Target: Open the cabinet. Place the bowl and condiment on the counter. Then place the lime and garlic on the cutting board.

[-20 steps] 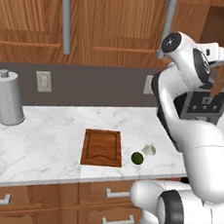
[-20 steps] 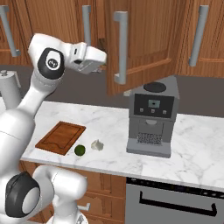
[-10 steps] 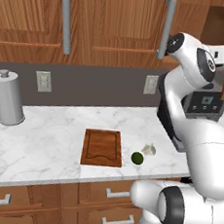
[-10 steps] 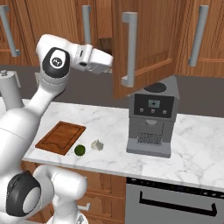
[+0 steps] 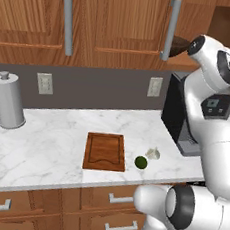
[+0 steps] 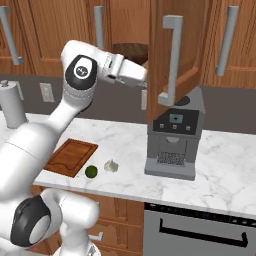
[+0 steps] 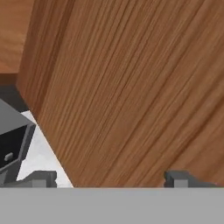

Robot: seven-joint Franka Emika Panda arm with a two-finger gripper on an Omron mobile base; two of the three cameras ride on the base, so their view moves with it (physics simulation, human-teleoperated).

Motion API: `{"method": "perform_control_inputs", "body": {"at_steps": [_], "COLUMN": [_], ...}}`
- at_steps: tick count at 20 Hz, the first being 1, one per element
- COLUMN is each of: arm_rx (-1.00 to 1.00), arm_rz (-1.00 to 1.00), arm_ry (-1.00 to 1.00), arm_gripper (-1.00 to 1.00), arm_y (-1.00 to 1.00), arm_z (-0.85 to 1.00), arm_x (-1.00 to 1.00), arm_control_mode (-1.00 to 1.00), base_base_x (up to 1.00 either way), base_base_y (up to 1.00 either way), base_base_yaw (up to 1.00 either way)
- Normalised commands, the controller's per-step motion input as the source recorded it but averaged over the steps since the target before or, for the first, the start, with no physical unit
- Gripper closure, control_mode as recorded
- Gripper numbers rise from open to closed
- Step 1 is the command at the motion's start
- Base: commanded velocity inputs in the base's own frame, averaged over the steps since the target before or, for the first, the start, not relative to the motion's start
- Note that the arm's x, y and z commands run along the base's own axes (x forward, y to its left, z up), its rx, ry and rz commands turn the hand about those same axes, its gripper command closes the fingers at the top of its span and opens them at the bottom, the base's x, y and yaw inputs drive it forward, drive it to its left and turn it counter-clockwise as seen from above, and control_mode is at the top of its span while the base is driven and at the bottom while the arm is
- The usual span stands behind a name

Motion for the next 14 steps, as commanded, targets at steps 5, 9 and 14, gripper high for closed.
{"method": "perform_control_inputs", "body": {"at_steps": [5,9,14], "arm_rx": [0.0,0.0,0.0], "arm_rz": [0.0,0.0,0.0], "arm_ry": [-0.04,-0.02,-0.01], "arm_gripper": [-1.0,-1.0,-1.0], "arm_y": [-0.68,-0.67,-0.67], "arm_z": [-0.2,-0.16,-0.14], "arm_x": [-0.14,-0.07,-0.01], "arm_control_mode": [-1.0,-1.0,-1.0], "base_base_x": [0.0,0.0,0.0], "base_base_y": [0.0,0.0,0.0], "base_base_yaw": [0.0,0.0,0.0]}}
